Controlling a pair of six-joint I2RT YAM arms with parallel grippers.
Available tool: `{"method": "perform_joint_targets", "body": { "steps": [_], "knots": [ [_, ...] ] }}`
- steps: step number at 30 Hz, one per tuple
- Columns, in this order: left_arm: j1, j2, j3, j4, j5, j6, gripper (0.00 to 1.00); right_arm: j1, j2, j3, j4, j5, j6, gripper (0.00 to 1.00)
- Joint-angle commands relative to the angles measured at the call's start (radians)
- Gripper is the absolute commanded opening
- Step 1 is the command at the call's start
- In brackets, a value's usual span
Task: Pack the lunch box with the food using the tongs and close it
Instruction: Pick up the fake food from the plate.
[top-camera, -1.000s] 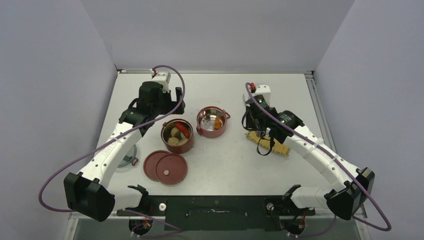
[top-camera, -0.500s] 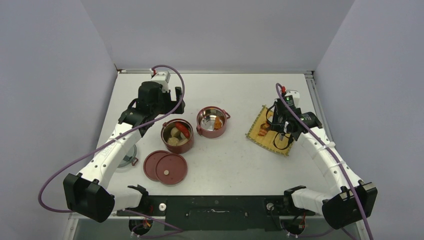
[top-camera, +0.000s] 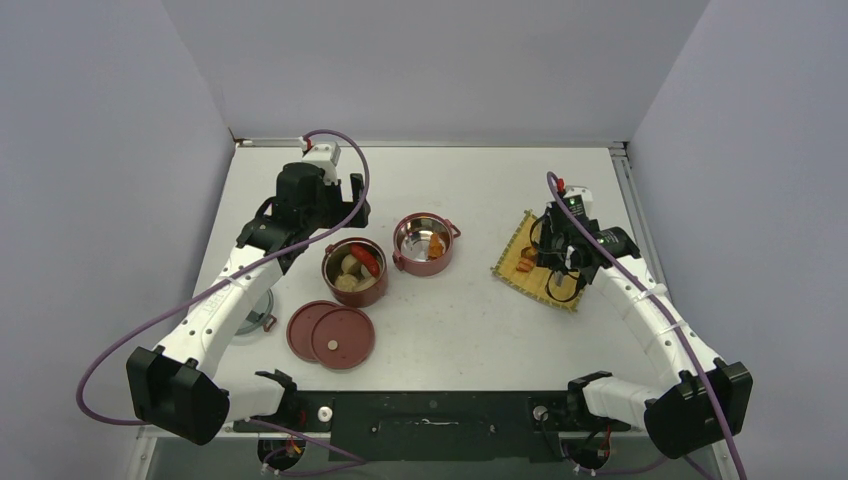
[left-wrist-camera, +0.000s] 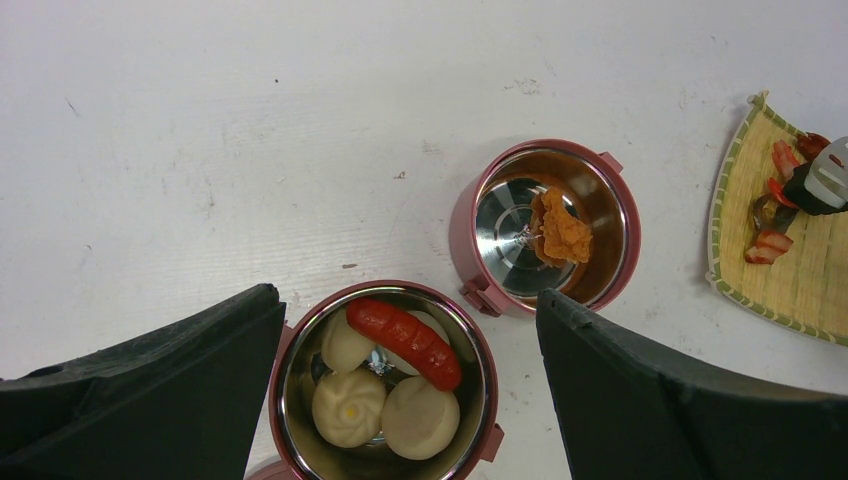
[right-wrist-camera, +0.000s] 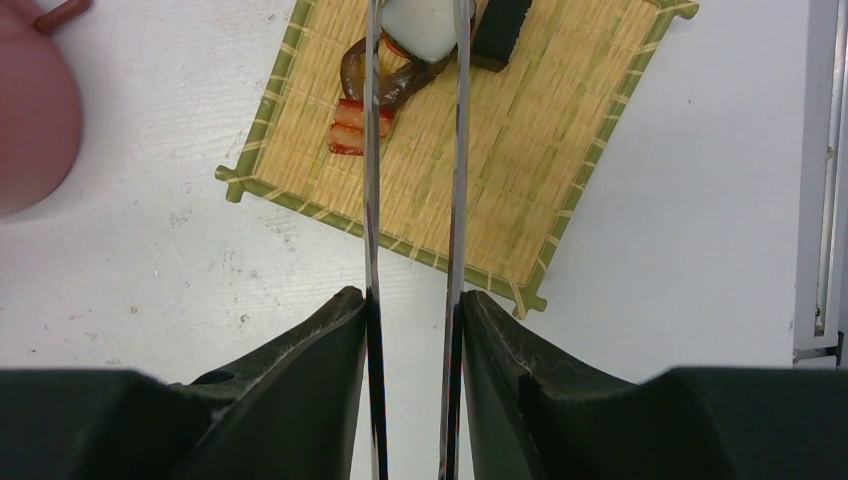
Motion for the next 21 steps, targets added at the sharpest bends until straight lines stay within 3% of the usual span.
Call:
{"method": "perform_joint_targets", "body": {
  "steps": [1,21],
  "knots": [
    [0.006,-0.018,0.003,0.040,0.006,0.010,0.97,-0.005,-0.012,0.008,0.022,0.037,-0.015,0.38],
    [0.003,-0.006,0.006,0.038,0.027,0.005,0.97,-0.003,0.003,-0.021,0.032,0.035,-0.038,0.43]
  ]
}}
